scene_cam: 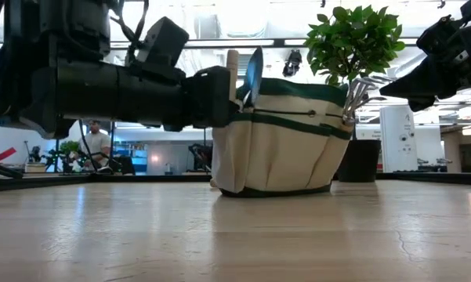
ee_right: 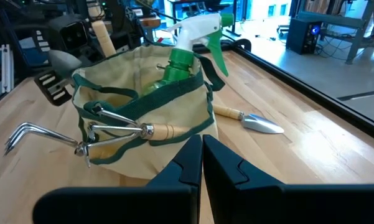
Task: Pick & Place Garden tools in Gardening bag
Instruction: Put the bottom brown trowel into the green gardening bag
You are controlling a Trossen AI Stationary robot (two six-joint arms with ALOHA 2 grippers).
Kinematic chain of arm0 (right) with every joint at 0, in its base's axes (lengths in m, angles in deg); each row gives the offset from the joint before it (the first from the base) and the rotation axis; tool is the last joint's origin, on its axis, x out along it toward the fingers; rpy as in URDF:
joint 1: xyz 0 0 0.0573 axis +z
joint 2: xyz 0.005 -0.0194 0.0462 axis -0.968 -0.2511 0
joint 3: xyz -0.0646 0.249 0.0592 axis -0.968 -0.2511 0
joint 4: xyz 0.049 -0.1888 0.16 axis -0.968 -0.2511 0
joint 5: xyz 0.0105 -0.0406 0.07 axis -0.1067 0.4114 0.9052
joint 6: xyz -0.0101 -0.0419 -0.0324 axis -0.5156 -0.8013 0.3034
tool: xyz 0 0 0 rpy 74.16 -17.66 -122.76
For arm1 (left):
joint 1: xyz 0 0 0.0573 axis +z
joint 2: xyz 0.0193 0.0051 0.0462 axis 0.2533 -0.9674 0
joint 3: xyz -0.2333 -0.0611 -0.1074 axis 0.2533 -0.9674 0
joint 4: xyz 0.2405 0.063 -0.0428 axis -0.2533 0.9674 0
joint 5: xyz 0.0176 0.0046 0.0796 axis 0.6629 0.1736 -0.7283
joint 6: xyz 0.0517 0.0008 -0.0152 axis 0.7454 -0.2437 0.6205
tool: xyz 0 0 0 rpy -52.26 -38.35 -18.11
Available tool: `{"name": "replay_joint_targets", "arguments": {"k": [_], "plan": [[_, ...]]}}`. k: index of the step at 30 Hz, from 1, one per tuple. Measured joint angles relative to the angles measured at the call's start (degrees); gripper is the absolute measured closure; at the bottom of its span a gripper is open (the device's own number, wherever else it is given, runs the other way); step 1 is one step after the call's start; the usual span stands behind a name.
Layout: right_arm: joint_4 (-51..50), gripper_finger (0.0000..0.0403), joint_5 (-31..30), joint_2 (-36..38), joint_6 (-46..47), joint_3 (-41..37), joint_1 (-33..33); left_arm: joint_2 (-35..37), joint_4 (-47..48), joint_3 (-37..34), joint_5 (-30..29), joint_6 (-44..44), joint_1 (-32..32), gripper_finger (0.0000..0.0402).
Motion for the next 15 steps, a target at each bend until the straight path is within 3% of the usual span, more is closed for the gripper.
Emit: {"name": "replay_joint_targets", "arguments": {"k": [15], "plan": [[0.0, 0.0394, 0.0, 0.0, 0.01, -0.01, 0.02, -1.2, 0.97, 0.72, -0.45, -4.01, 0.51, 0.0338]]}}
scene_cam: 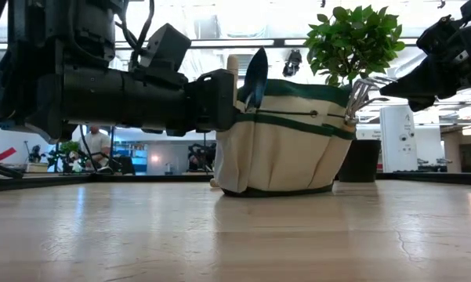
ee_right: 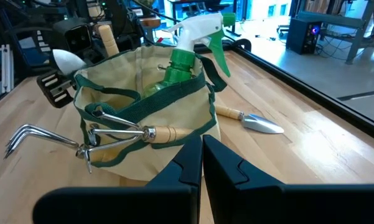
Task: Pick & Place Garden tools in Gardening bag
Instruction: Put the bottom brown trowel into the green gardening bag
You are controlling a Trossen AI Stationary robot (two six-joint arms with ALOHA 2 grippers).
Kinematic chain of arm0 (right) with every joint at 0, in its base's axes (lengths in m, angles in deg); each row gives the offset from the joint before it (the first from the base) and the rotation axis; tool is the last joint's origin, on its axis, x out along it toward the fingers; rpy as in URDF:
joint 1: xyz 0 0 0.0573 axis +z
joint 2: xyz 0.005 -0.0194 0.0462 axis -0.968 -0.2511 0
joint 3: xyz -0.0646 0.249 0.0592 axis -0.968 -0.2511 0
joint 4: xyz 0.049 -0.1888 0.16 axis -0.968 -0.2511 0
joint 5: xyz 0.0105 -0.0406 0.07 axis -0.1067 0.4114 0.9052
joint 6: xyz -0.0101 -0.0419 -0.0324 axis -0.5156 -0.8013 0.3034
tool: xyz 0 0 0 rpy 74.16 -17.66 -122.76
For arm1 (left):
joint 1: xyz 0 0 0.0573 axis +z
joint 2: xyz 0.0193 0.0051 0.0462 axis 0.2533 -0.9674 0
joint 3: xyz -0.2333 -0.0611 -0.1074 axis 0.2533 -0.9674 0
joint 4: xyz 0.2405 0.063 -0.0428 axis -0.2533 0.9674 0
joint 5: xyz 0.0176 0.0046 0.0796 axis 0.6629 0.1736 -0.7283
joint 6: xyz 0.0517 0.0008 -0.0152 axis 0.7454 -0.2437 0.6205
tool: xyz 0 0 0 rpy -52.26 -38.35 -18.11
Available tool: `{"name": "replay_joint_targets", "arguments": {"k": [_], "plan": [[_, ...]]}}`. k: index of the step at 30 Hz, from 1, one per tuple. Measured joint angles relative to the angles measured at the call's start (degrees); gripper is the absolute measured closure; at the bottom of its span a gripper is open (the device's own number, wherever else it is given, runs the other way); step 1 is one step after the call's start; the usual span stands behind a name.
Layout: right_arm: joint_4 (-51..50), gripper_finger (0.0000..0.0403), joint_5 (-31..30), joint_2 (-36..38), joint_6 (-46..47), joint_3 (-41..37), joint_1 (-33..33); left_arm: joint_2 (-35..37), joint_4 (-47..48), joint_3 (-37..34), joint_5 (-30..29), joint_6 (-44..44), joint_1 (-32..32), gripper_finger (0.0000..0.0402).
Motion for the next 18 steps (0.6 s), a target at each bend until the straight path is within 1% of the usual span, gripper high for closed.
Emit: {"name": "replay_joint_targets", "arguments": {"k": [7, 9, 14, 18], "plan": [[0.0, 0.0394, 0.0, 0.0, -0.01, 0.01, -0.01, 0.0, 0.11, 0.0, 0.09, -0.76, 0.0, 0.0337], [0.0, 0.0394, 0.0, 0.0, 0.01, 0.01, 0.0, 0.0, 0.14, 0.0, 0.13, -1.2, 0.0, 0.0314], [0.0, 0.0394, 0.0, 0.0, -0.01, 0.01, -0.01, 0.66, 0.5, -0.04, 0.2, -4.52, 0.02, 0.0231], [0.0, 0.0394, 0.0, 0.0, -0.01, 0.01, 0.0, 1.14, 0.46, -0.04, 0.2, -5.73, 0.02, 0.0191]]}}
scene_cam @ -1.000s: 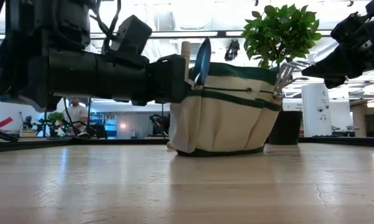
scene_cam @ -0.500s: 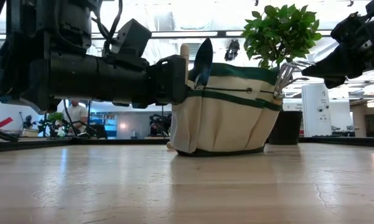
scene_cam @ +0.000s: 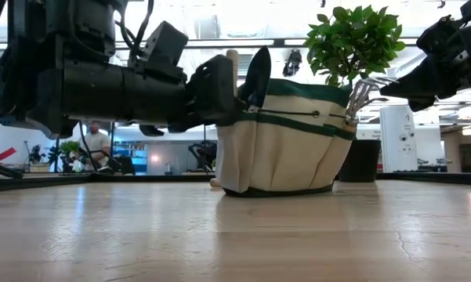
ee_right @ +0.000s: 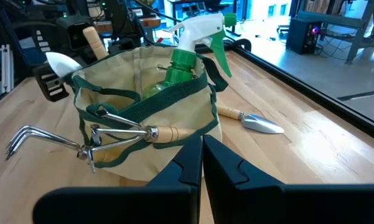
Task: Pick & Place Garden tools in Gardening bag
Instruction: Put the bottom brown trowel into the green gardening bag
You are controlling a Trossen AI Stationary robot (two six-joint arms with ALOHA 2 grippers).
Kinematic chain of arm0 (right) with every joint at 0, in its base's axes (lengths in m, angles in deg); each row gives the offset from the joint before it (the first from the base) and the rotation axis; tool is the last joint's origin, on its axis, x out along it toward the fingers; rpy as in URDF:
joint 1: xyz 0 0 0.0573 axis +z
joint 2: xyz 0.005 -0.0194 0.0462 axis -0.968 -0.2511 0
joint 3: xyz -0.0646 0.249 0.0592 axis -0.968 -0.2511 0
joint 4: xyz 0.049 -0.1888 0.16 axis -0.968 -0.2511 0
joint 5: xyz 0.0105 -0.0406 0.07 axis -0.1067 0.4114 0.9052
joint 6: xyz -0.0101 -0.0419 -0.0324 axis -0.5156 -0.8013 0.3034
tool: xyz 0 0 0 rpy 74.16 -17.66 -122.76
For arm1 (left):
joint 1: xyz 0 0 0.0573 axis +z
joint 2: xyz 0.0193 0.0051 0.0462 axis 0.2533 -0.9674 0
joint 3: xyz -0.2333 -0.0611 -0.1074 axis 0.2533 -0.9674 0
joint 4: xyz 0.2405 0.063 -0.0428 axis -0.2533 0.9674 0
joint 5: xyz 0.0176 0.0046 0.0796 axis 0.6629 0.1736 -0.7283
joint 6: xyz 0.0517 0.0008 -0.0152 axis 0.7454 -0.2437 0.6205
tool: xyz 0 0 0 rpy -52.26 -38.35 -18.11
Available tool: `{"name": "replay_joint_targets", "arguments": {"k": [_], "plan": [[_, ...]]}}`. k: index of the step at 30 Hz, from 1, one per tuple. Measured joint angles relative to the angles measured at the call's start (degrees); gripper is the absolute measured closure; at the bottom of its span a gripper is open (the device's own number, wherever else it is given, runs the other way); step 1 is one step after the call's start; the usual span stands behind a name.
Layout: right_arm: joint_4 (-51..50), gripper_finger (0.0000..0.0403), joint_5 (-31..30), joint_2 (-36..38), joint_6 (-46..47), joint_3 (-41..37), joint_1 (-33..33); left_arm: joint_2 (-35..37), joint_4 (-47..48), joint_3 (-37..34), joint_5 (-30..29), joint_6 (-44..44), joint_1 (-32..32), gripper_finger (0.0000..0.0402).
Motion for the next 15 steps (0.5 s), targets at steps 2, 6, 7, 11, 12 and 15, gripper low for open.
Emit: {"name": "replay_joint_targets", "arguments": {"k": [2, 6, 7, 11, 12, 15], "plan": [[0.0, 0.0394, -0.02, 0.0, 0.02, 0.0, 0.0, 0.06, -0.02, 0.0, 0.02, -0.74, -0.02, 0.0179], [0.0, 0.0394, 0.0, 0.0, 0.0, 0.0, -0.02, 0.08, -0.02, 0.0, 0.27, -2.44, -0.04, 0.0164], [0.0, 0.0394, 0.0, 0.0, 0.0, 0.0, 0.0, 0.08, -0.04, 0.0, 0.67, -2.49, -0.04, 0.0162], [0.0, 0.0394, -0.01, 0.0, 0.02, 0.0, 0.0, 0.35, -0.02, 0.0, 4.98, -0.46, -0.56, 0.016], [0.0, 0.0394, 0.0, 0.0, 0.01, 0.0, -0.01, 0.55, 0.29, 0.0, 6.23, 0.48, -0.83, 0.016], [0.0, 0.0394, 0.0, 0.0, 0.02, 0.0, 0.0, 1.8, 2.76, -0.05, 8.32, 2.49, -1.63, 0.0161]]}}
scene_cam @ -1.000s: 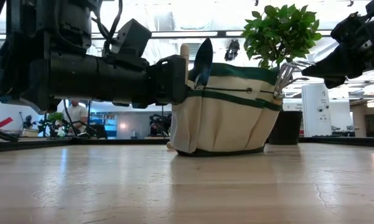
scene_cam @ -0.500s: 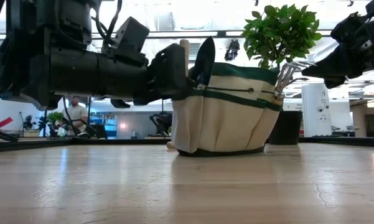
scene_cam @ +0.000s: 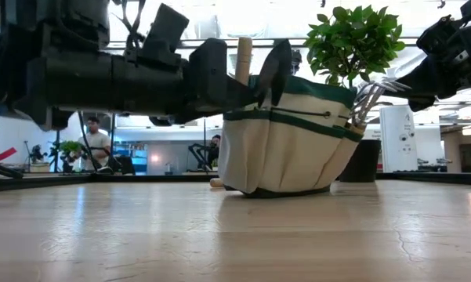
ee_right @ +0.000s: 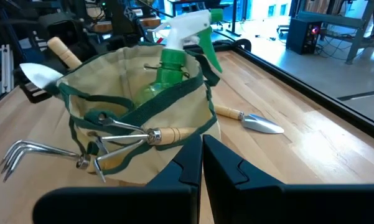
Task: Pick & Place Garden tools in Gardening bag
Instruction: Put the bottom brown trowel into the green gardening bag
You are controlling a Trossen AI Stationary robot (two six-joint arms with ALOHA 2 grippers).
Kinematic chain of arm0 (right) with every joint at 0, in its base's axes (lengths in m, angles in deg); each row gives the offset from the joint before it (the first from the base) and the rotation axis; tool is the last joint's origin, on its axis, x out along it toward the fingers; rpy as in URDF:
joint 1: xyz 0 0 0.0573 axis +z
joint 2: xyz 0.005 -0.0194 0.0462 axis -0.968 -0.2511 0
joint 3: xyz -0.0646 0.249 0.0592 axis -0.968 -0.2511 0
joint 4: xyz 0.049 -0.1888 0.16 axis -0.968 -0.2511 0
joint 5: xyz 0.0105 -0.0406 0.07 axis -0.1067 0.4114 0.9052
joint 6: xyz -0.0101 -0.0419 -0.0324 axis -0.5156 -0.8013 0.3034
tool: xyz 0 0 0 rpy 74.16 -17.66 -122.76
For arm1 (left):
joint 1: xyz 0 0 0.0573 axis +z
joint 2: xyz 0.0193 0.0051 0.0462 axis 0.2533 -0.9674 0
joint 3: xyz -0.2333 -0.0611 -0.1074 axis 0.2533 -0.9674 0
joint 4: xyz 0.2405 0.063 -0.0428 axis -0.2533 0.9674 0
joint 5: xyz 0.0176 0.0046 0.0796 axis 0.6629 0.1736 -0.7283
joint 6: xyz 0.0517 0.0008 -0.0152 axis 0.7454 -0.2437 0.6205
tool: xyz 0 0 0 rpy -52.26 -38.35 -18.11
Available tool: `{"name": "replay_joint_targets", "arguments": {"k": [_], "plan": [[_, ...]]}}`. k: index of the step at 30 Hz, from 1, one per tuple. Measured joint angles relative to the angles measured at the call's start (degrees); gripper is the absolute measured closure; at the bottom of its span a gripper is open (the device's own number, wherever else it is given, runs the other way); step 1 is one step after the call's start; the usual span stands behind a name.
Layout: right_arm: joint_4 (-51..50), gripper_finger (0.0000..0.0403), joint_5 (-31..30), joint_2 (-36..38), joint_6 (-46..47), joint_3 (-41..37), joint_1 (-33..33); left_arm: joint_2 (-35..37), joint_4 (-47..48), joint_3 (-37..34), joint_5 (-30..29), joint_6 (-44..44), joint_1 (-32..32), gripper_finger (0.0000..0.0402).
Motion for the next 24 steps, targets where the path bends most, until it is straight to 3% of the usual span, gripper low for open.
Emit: {"name": "replay_joint_targets", "arguments": {"k": [6, 17, 24], "plan": [[0.0, 0.0394, 0.0, 0.0, -0.01, 0.0, 0.0, 5.49, 10.91, -0.06, 0.07, -0.4, -0.71, 0.0161], [0.0, 0.0394, 0.0, 0.0, 0.0, 0.0, 0.0, 19.61, 40.05, -0.06, 0.82, -10.88, -0.7, 0.0161], [0.0, 0.0394, 0.0, 0.0, -0.02, 0.0, 0.0, 25.16, 45.57, -0.05, 5.95, -12.15, -0.72, 0.0161]]}}
